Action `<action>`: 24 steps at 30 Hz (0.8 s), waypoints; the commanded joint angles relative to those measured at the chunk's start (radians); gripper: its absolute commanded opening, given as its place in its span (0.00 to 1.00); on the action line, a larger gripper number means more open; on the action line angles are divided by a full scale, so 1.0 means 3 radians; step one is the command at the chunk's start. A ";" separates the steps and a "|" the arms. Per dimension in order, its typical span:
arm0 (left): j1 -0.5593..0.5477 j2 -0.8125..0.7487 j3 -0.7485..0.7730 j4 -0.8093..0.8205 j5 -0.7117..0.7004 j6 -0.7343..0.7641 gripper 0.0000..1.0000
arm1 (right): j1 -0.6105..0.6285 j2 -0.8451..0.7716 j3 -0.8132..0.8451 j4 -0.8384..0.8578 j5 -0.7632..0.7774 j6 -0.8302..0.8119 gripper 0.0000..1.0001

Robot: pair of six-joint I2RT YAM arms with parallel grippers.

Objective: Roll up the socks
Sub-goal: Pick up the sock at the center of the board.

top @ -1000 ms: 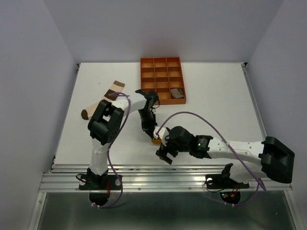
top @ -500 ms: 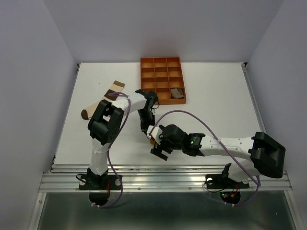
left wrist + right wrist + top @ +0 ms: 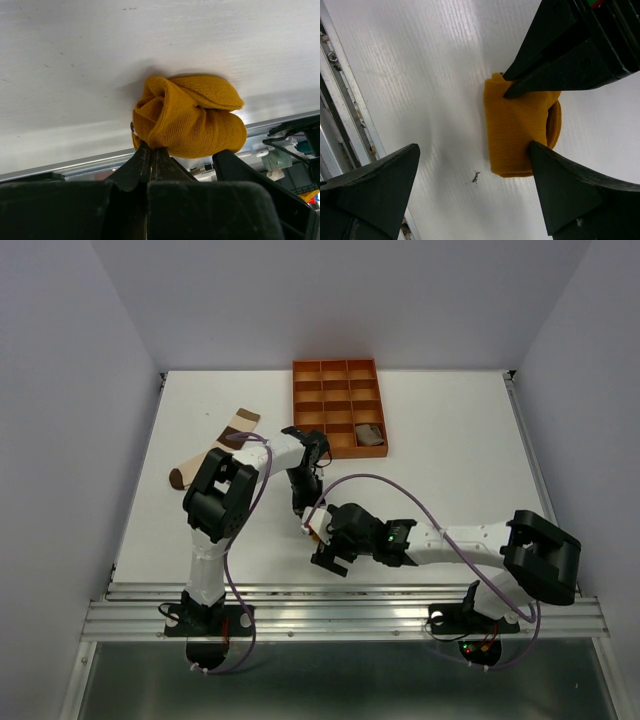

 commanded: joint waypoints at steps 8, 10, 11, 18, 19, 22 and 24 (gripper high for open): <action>0.0024 -0.0036 -0.0080 -0.0104 0.0045 0.0154 0.00 | 0.0024 0.0286 0.0189 0.0082 0.0221 -0.0021 0.92; 0.0035 -0.0041 -0.0095 -0.0078 0.0101 0.0175 0.00 | 0.0024 0.0358 0.0194 0.0097 0.0303 -0.0026 0.89; 0.0040 -0.0052 -0.0105 -0.0073 0.0107 0.0175 0.00 | 0.0024 0.0378 0.0199 0.0097 0.0318 -0.0031 0.87; 0.0080 -0.0118 -0.0152 0.0050 0.0332 0.0221 0.08 | 0.0024 0.0526 0.0179 0.0266 0.0492 -0.0026 0.73; 0.0086 -0.0133 -0.0157 0.0055 0.0337 0.0221 0.09 | 0.0024 0.0572 0.0179 0.0261 0.0507 -0.0031 0.72; 0.0126 -0.0174 -0.0213 0.0121 0.0480 0.0257 0.16 | 0.0024 0.0679 0.0189 0.0281 0.0574 -0.0041 0.67; 0.0142 -0.0179 -0.0228 0.0131 0.0490 0.0262 0.17 | 0.0024 0.0731 0.0199 0.0271 0.0595 -0.0031 0.63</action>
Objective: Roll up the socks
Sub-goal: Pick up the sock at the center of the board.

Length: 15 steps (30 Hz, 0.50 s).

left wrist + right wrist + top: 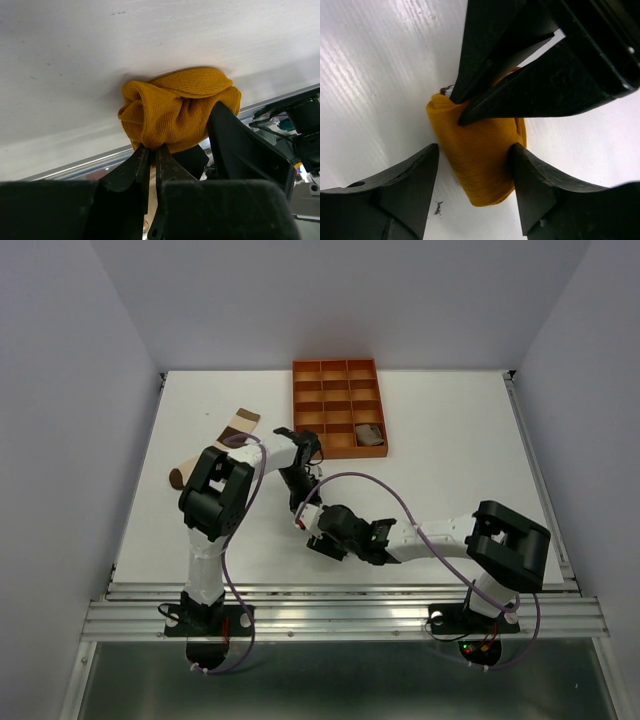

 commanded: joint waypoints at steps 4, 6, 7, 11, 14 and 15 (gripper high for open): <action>0.0071 -0.0160 -0.0184 0.0049 0.0170 0.0135 0.17 | 0.0024 0.0233 0.0034 0.0055 0.0076 0.0016 0.51; 0.0112 -0.0171 -0.0225 0.0115 0.0211 0.0140 0.19 | 0.0024 0.0223 0.0009 0.0111 0.0066 0.0006 0.49; 0.0132 -0.0181 -0.0230 0.0126 0.0211 0.0135 0.22 | 0.0024 0.0223 -0.0022 0.0121 0.0050 -0.0004 0.48; 0.0199 -0.0237 -0.0240 0.0218 0.0221 0.0135 0.31 | 0.0024 0.0238 -0.0053 0.0137 0.0004 -0.0005 0.42; 0.0280 -0.0288 -0.0281 0.0264 0.0196 0.0135 0.34 | 0.0024 0.0248 -0.0032 0.0111 -0.0037 -0.0015 0.36; 0.0331 -0.0298 -0.0286 0.0304 0.0165 0.0135 0.35 | 0.0024 0.0248 -0.0037 0.0101 -0.0026 -0.0015 0.33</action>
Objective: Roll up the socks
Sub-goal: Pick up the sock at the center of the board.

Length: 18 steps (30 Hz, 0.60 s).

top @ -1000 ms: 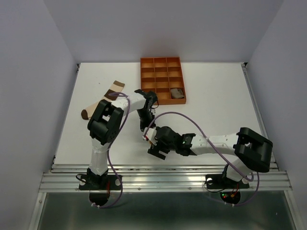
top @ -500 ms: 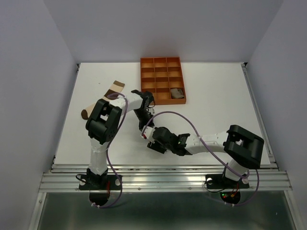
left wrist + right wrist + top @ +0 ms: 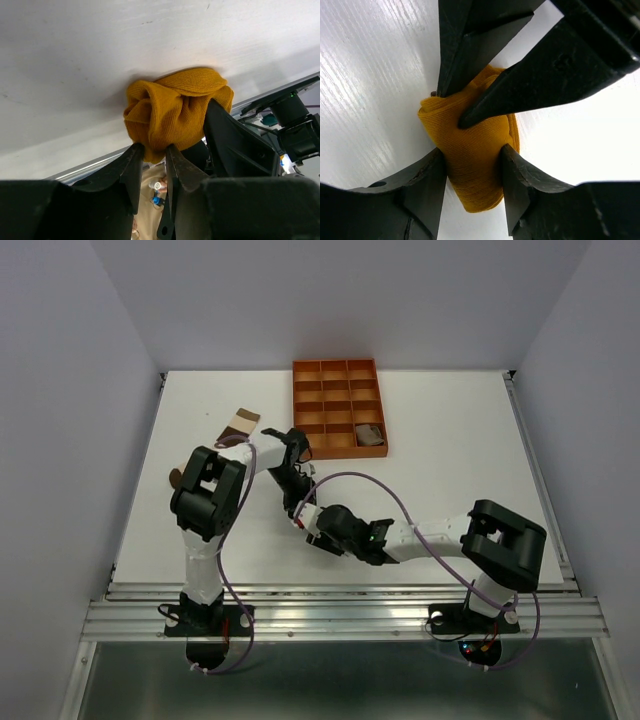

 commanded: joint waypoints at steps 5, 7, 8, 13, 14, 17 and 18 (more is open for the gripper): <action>0.0215 -0.0267 0.0036 0.0244 -0.0138 0.0042 0.38 | 0.0024 -0.0001 -0.0113 0.0012 -0.0187 0.0050 0.01; 0.0241 -0.0302 0.0112 0.0331 -0.0184 0.0006 0.38 | 0.0024 -0.0048 -0.0128 0.0017 -0.0177 0.0101 0.01; 0.0251 -0.0323 0.0163 0.0367 -0.0199 0.0001 0.38 | 0.0024 -0.0114 -0.0138 0.0022 -0.0187 0.0116 0.01; 0.0318 -0.0410 0.0332 0.0684 -0.0240 -0.0157 0.38 | -0.0139 -0.0318 -0.0169 0.0078 -0.0319 0.0285 0.01; 0.0323 -0.0435 0.0363 0.0705 -0.0245 -0.0147 0.38 | -0.0175 -0.0359 -0.0174 0.0079 -0.0345 0.0382 0.01; 0.0358 -0.0476 0.0511 0.0705 -0.0398 -0.0173 0.38 | -0.0318 -0.0548 -0.0240 0.0150 -0.0376 0.0612 0.01; 0.0394 -0.0482 0.0572 0.0700 -0.0459 -0.0193 0.38 | -0.0354 -0.0655 -0.0256 0.0165 -0.0341 0.0673 0.01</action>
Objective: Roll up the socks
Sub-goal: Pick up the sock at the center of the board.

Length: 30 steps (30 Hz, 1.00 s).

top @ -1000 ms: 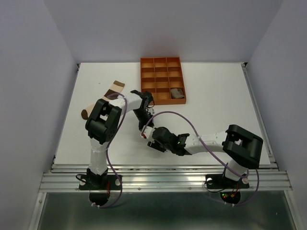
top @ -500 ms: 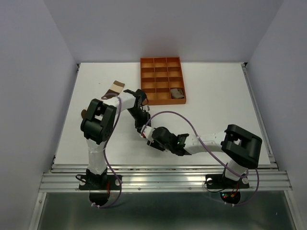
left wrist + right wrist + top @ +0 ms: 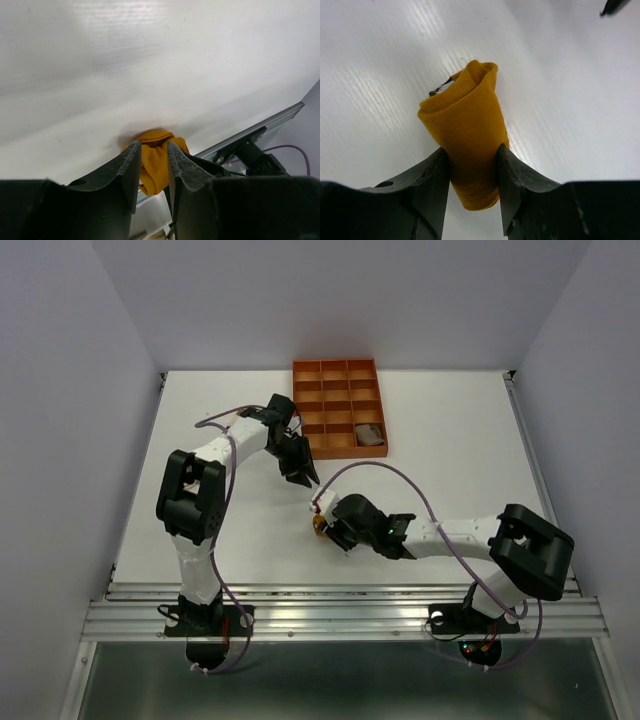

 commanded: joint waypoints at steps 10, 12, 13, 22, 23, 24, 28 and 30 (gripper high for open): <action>0.0170 -0.0443 0.0440 0.0213 -0.0397 -0.0117 0.38 | -0.0550 -0.0811 0.0027 0.0037 -0.0078 0.0732 0.01; 0.0200 -0.0520 0.0405 0.0213 -0.0464 -0.0128 0.38 | -0.0617 -0.0801 0.0113 -0.0075 -0.0028 0.0747 0.01; 0.0211 -0.0540 0.0389 0.0218 -0.0560 -0.0138 0.38 | -0.0647 -0.0796 0.0180 -0.0121 0.0054 0.0737 0.01; 0.0252 -0.0714 0.0235 0.0341 -0.0974 -0.0138 0.37 | -0.1260 -0.0562 0.0870 -0.0393 0.0712 0.0171 0.01; 0.0247 -0.0724 0.0266 0.0326 -0.1102 -0.0153 0.37 | -0.1302 -0.0515 0.1022 -0.0393 0.0795 0.0094 0.01; 0.0252 -0.0745 0.0271 0.0311 -0.1301 -0.0173 0.37 | -0.1338 -0.0469 0.1090 -0.0388 0.0897 0.0007 0.01; 0.0247 -0.0862 0.0282 0.0377 -0.1908 -0.0230 0.39 | -0.1568 -0.0239 0.1392 -0.0327 0.0857 -0.0305 0.01; 0.0252 -0.0883 0.0251 0.0448 -0.2261 -0.0296 0.49 | -0.1598 -0.0030 0.1519 -0.0326 0.0944 -0.0479 0.01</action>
